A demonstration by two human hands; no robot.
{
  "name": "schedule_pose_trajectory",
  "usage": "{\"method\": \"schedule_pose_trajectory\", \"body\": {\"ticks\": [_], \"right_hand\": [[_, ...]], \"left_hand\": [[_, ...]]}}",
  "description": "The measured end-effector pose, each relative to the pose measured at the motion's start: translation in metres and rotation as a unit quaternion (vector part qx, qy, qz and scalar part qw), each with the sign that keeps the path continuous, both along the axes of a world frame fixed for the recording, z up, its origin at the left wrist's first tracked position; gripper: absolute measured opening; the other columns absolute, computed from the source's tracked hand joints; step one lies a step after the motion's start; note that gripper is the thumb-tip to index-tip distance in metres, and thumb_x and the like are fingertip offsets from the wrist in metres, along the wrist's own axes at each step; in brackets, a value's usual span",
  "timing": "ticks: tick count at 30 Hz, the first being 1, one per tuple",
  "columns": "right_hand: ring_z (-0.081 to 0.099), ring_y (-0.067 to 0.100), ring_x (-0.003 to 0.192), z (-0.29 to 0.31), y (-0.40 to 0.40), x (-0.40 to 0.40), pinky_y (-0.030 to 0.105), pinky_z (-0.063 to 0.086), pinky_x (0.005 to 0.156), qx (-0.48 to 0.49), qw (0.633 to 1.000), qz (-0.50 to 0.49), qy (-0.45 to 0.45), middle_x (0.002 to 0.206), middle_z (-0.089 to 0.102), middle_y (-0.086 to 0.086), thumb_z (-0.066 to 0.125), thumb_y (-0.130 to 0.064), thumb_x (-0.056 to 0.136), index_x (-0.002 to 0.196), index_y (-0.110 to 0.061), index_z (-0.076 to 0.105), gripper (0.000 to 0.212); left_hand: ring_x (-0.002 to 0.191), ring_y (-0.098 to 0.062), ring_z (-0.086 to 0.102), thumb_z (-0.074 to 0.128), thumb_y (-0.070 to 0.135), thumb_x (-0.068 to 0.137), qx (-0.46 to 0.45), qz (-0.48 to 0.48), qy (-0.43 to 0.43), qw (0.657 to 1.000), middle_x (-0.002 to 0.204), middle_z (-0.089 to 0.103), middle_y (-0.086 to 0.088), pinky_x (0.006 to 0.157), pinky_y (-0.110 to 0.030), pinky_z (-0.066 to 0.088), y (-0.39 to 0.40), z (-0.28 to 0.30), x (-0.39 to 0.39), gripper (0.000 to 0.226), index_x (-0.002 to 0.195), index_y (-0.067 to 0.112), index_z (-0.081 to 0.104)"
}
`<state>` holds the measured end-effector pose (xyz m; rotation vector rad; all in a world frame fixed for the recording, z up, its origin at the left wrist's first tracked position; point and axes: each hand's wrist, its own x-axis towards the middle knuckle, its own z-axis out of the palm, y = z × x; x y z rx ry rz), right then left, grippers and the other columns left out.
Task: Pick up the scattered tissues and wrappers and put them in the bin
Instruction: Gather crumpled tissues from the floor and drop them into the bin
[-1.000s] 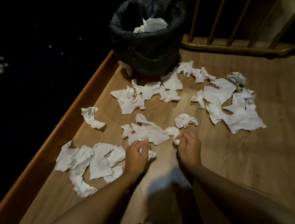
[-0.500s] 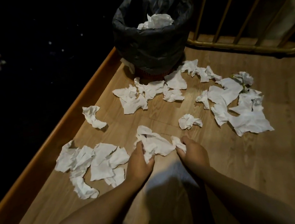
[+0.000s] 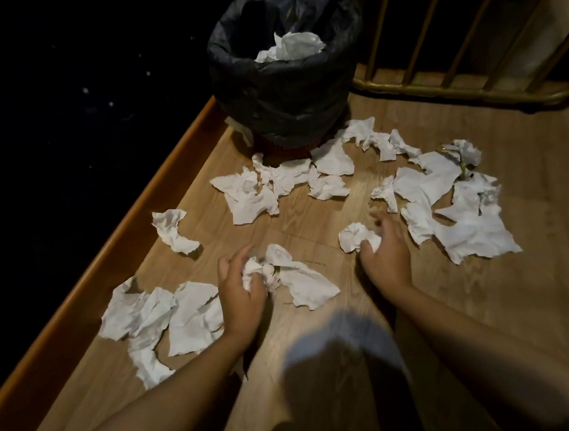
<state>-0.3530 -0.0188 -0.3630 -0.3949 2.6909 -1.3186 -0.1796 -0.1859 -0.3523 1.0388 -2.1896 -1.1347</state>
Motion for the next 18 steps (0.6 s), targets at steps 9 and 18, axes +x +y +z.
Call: {"method": "schedule_pose_trajectory", "body": {"ticks": [9, 18], "right_hand": [[0.060, 0.031, 0.095, -0.033, 0.004, -0.002, 0.032, 0.046, 0.076, 0.161, 0.978, 0.126, -0.036, 0.111, 0.055, 0.013, 0.065, -0.039, 0.089, 0.120, -0.017, 0.062, 0.039], [0.052, 0.023, 0.119, -0.012, -0.022, 0.037, 0.036, 0.044, 0.102, 0.027, 0.977, 0.209, -0.021, 0.133, 0.051, 0.009, 0.068, -0.021, 0.079, 0.092, -0.006, 0.069, 0.020]], "left_hand": [[0.115, -0.018, 0.047, 0.077, 0.028, 0.080, -0.031, -0.117, -0.164, 0.979, 0.120, 0.054, 0.002, 0.093, -0.025, 0.038, -0.012, -0.034, -0.002, 0.030, 0.107, 0.022, 0.065], [0.084, -0.015, 0.063, 0.070, 0.012, 0.081, 0.098, -0.030, -0.074, 0.992, 0.093, 0.065, 0.000, 0.069, -0.021, 0.047, -0.009, -0.024, 0.000, 0.033, 0.106, 0.019, 0.049]]}}
